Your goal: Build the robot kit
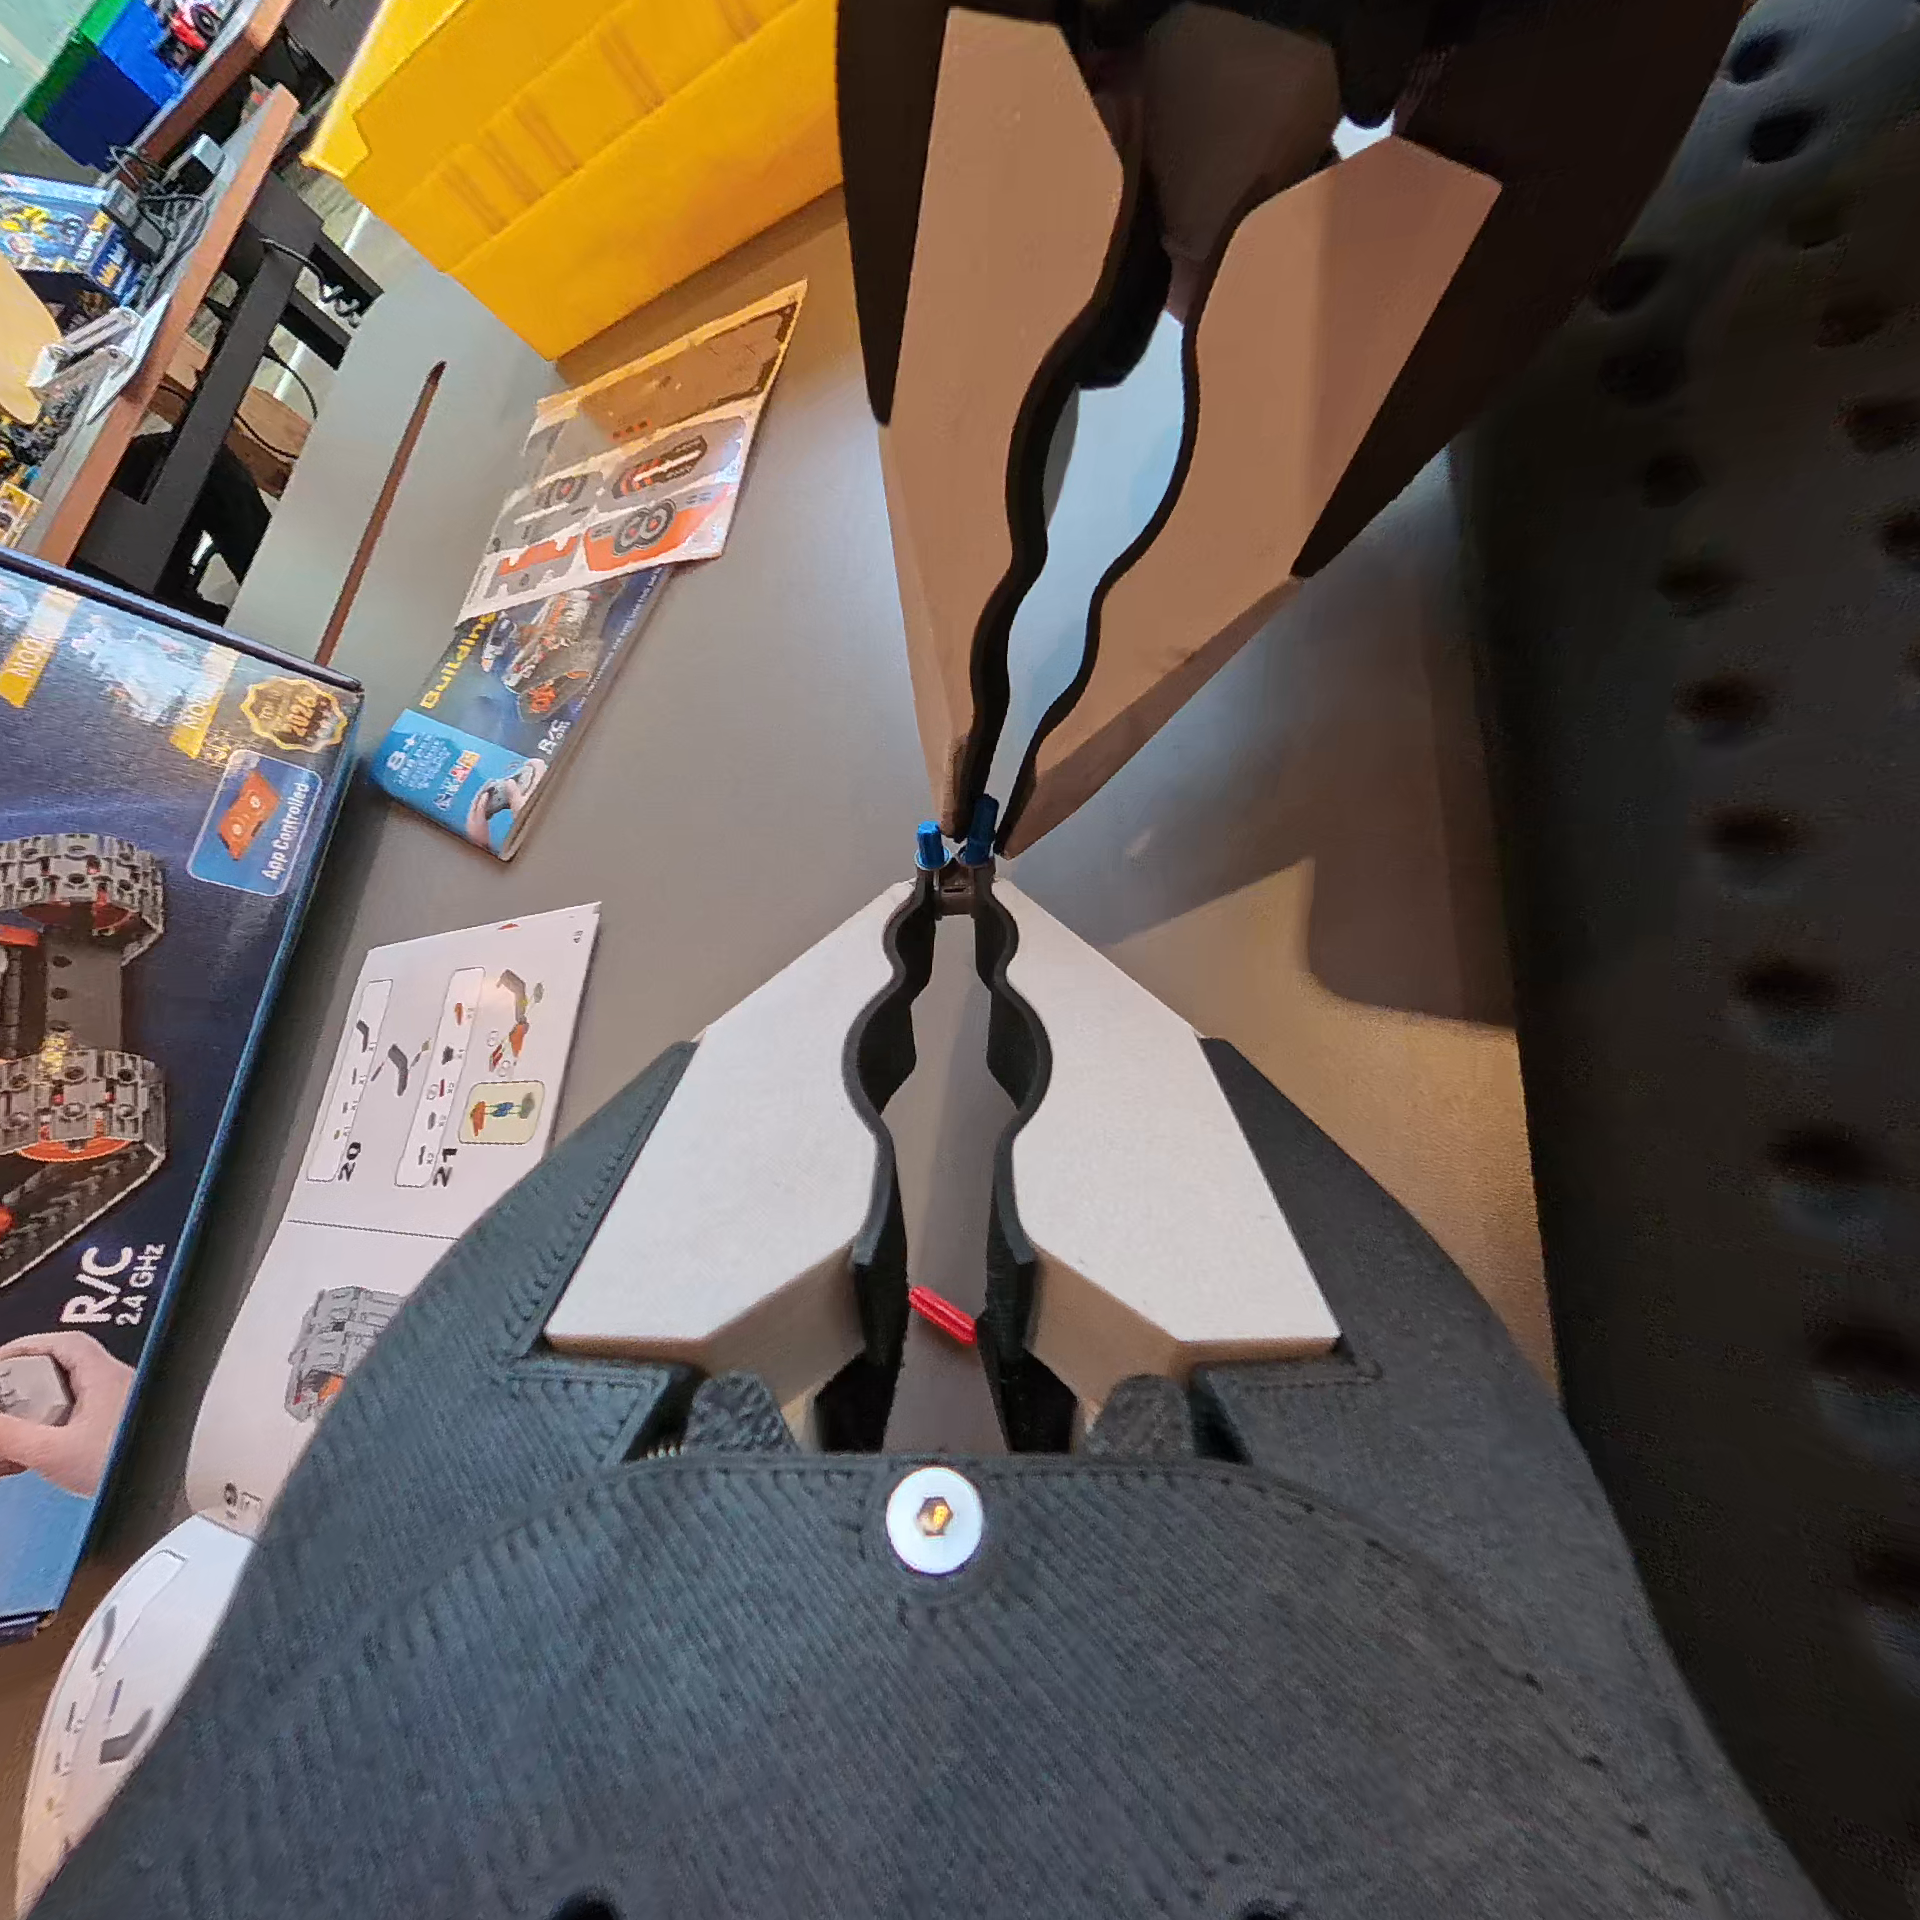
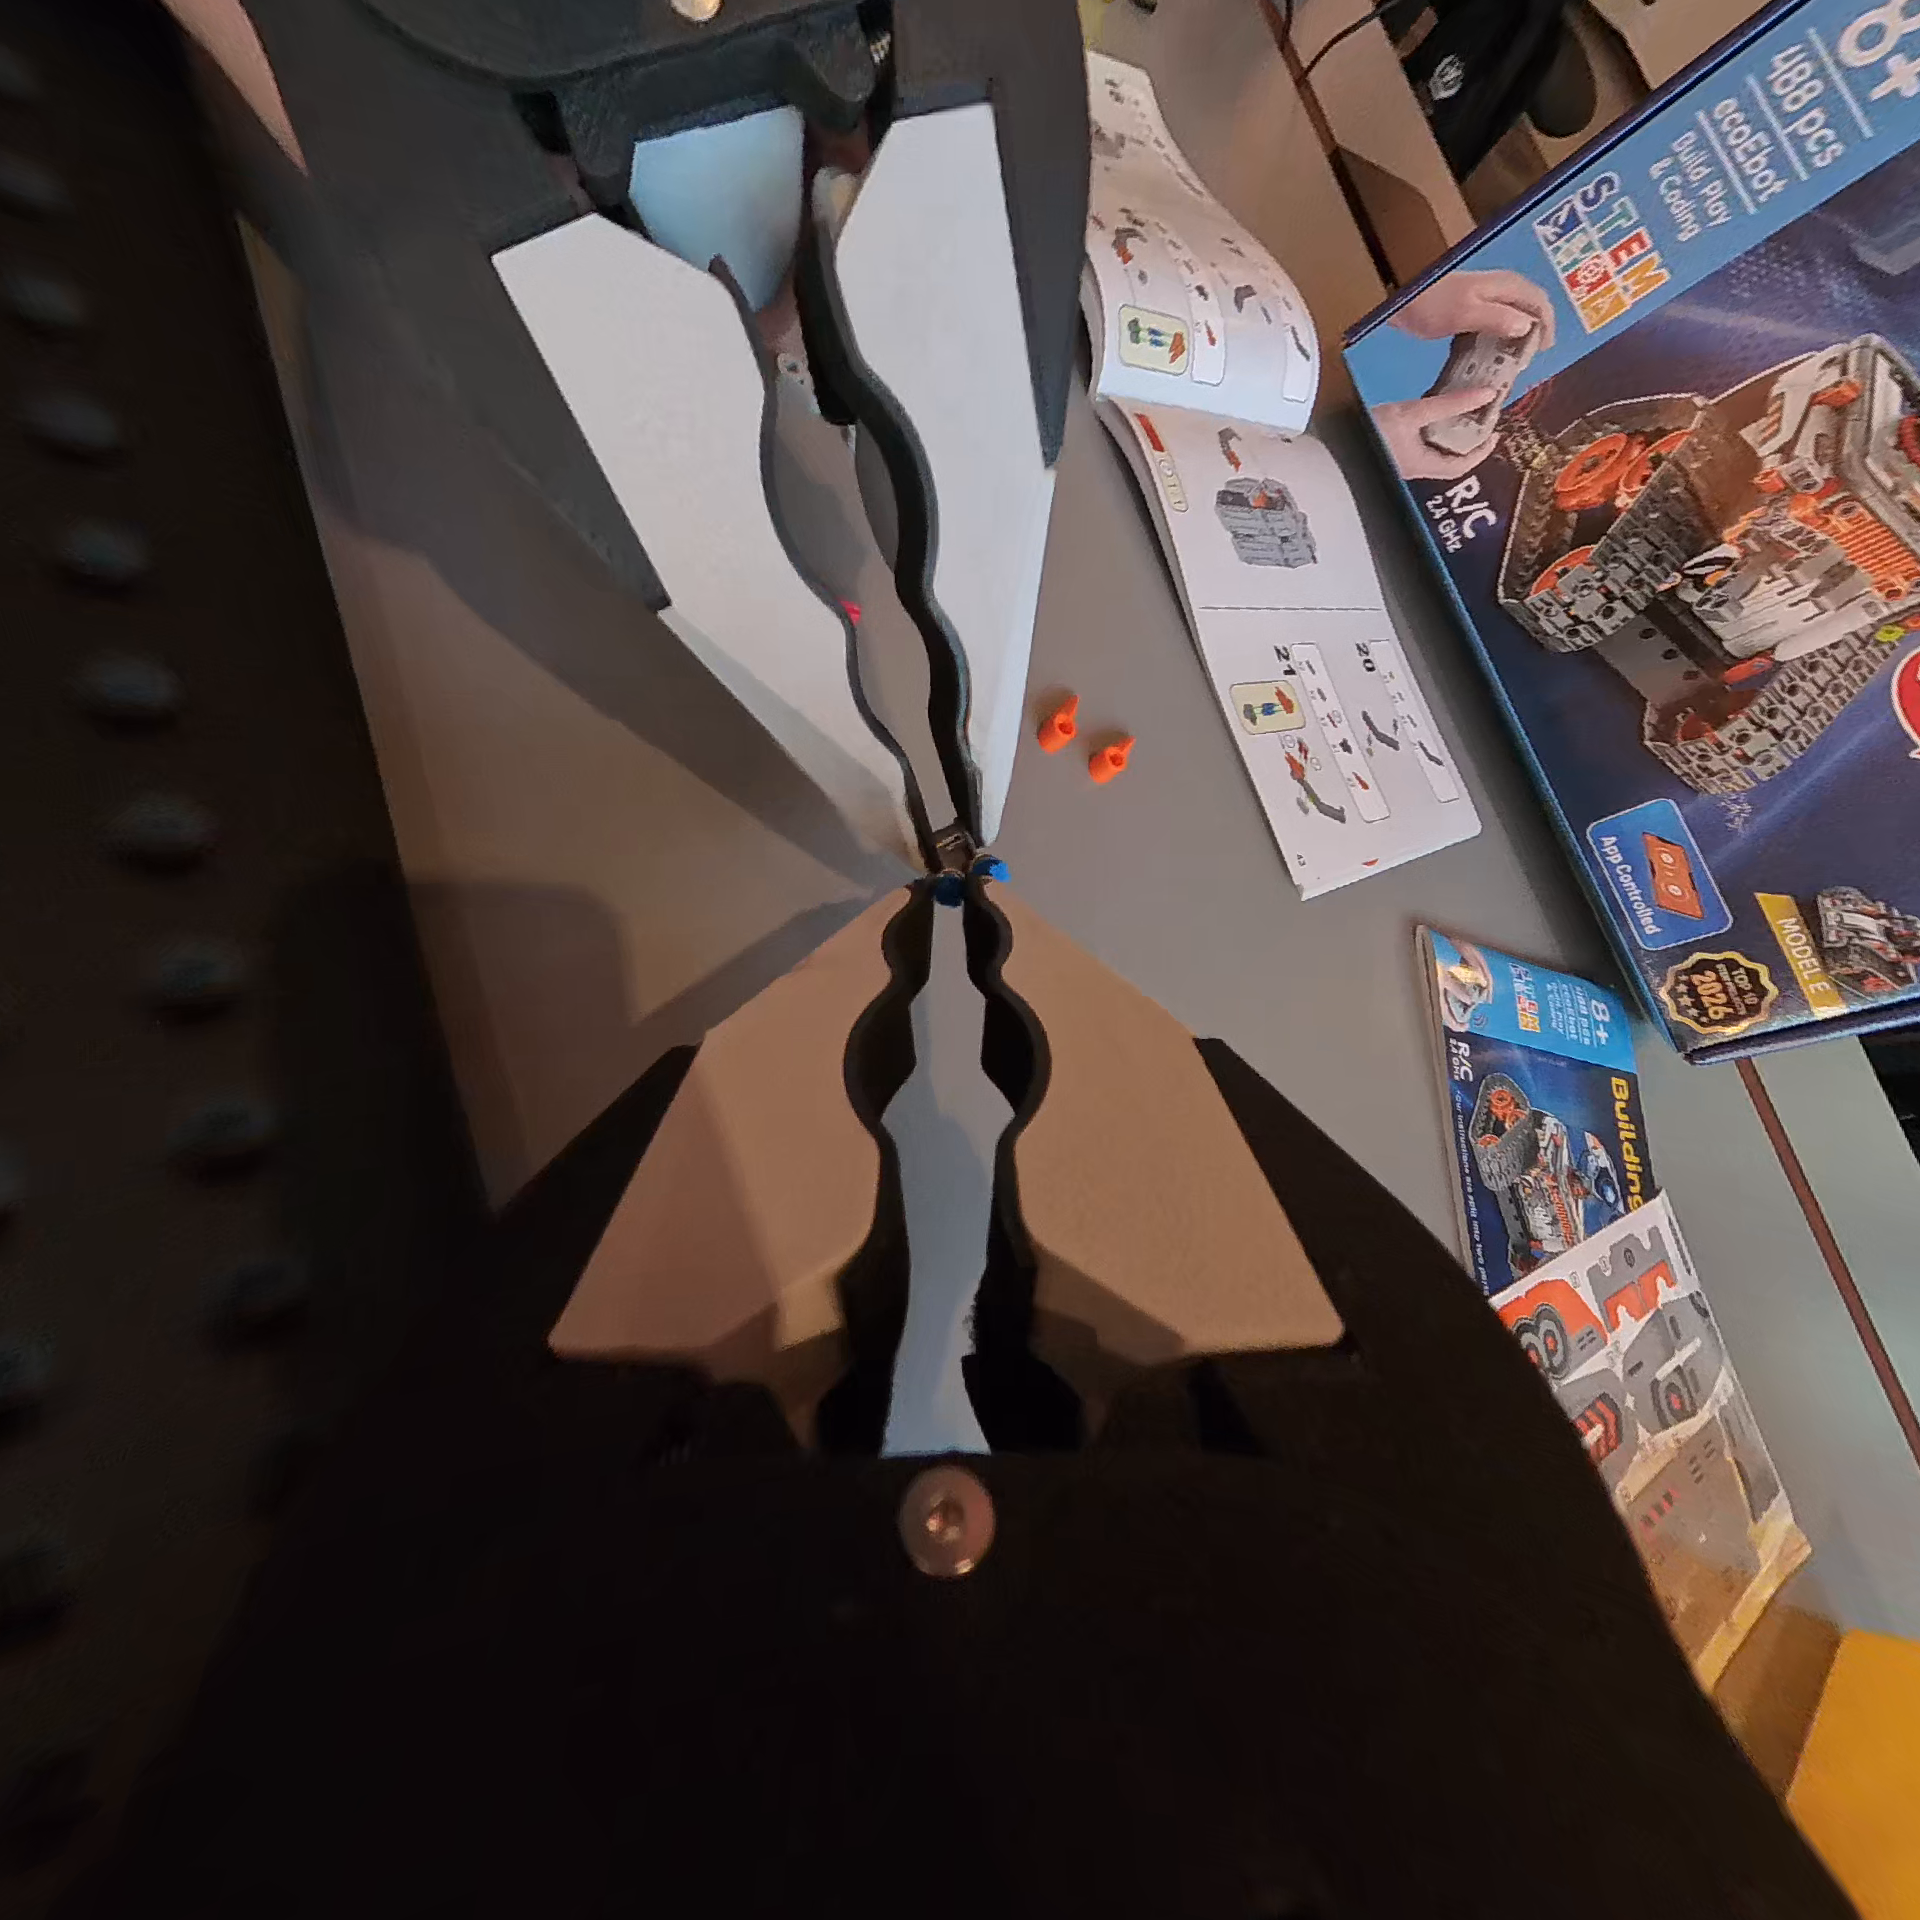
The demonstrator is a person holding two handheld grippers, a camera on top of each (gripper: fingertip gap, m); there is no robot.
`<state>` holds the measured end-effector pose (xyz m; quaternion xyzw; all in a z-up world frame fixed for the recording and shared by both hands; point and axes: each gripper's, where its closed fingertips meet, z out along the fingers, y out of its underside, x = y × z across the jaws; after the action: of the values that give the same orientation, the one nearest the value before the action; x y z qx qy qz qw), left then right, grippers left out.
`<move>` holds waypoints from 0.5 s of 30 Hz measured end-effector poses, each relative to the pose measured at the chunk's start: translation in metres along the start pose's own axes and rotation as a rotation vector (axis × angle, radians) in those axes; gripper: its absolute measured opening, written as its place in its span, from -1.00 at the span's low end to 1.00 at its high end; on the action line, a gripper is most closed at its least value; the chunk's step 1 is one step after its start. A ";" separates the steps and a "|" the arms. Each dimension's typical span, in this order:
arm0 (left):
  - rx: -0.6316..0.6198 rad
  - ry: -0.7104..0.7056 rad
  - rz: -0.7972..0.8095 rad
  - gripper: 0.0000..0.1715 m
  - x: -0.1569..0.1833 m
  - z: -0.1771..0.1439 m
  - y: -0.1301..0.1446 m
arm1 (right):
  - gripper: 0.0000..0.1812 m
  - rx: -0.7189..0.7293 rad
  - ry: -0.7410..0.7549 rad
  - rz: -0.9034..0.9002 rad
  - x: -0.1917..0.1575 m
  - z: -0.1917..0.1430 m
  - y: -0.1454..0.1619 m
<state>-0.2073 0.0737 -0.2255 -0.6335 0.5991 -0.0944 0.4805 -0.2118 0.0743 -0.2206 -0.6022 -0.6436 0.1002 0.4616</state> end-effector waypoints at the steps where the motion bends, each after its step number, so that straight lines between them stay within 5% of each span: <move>1: 0.005 -0.006 0.002 -0.93 -0.001 -0.001 -0.001 | -0.93 0.011 0.006 0.011 0.001 -0.001 -0.001; 6: 0.060 -0.051 0.002 -0.93 -0.009 -0.009 -0.011 | -0.72 0.082 -0.005 0.192 0.002 -0.009 -0.003; 10: 0.137 -0.092 0.042 -0.93 -0.013 -0.021 -0.026 | -0.66 0.309 -0.079 0.509 0.012 -0.030 -0.020; 15: 0.262 -0.194 0.170 -0.93 -0.014 -0.041 -0.052 | -0.47 0.512 -0.396 0.881 0.018 -0.062 -0.053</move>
<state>-0.2046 0.0562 -0.1598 -0.5187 0.5839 -0.0689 0.6207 -0.2014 0.0498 -0.1419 -0.6528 -0.3601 0.5492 0.3776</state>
